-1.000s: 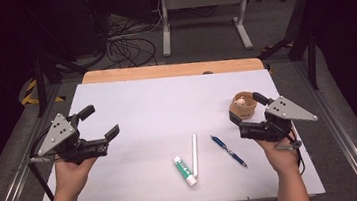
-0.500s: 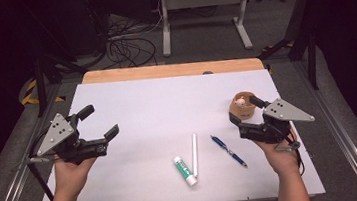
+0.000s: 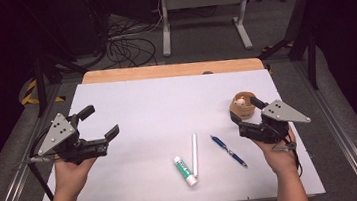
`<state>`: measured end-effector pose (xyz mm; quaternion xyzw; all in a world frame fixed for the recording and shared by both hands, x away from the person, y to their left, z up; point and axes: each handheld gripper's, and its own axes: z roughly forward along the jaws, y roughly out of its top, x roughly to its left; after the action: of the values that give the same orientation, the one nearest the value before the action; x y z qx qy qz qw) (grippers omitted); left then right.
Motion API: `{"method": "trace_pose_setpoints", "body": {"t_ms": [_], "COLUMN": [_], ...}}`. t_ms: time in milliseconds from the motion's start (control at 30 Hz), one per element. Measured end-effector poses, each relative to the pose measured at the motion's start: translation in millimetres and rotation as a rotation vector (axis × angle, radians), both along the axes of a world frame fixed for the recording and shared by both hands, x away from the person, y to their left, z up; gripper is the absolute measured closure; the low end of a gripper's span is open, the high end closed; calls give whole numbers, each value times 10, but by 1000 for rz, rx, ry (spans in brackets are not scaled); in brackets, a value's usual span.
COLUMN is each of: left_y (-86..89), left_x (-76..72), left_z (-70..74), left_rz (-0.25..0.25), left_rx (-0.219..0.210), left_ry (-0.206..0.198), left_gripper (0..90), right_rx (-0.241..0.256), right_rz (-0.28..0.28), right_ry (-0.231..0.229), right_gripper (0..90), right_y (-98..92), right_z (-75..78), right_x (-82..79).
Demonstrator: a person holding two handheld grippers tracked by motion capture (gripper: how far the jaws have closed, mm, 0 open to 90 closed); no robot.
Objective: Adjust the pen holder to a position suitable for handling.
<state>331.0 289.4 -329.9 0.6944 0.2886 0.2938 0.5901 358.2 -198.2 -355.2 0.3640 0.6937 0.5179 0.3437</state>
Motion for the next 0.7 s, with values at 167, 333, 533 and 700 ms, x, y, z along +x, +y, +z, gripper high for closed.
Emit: {"method": "trace_pose_setpoints", "body": {"t_ms": [167,333,533,700], "left_y": [-11,-6,-17,-10], "left_x": [5,16,17,25], "left_z": [-7,-14,-17,-24], "left_rz": [0,2,3,5], "left_rx": [0,6,6,6], "left_ry": [2,3,6,10], "left_gripper": [52,52,52,52], "right_rx": [-10,-30,-20,-66], "right_rz": [-40,-80,-132,-204], "right_ry": [6,-6,-22,-36], "right_gripper": [232,243,260,270], "right_y": [11,44,74,73], "right_z": [-84,-151,-258,-373], "right_x": [61,114,235,336]}}
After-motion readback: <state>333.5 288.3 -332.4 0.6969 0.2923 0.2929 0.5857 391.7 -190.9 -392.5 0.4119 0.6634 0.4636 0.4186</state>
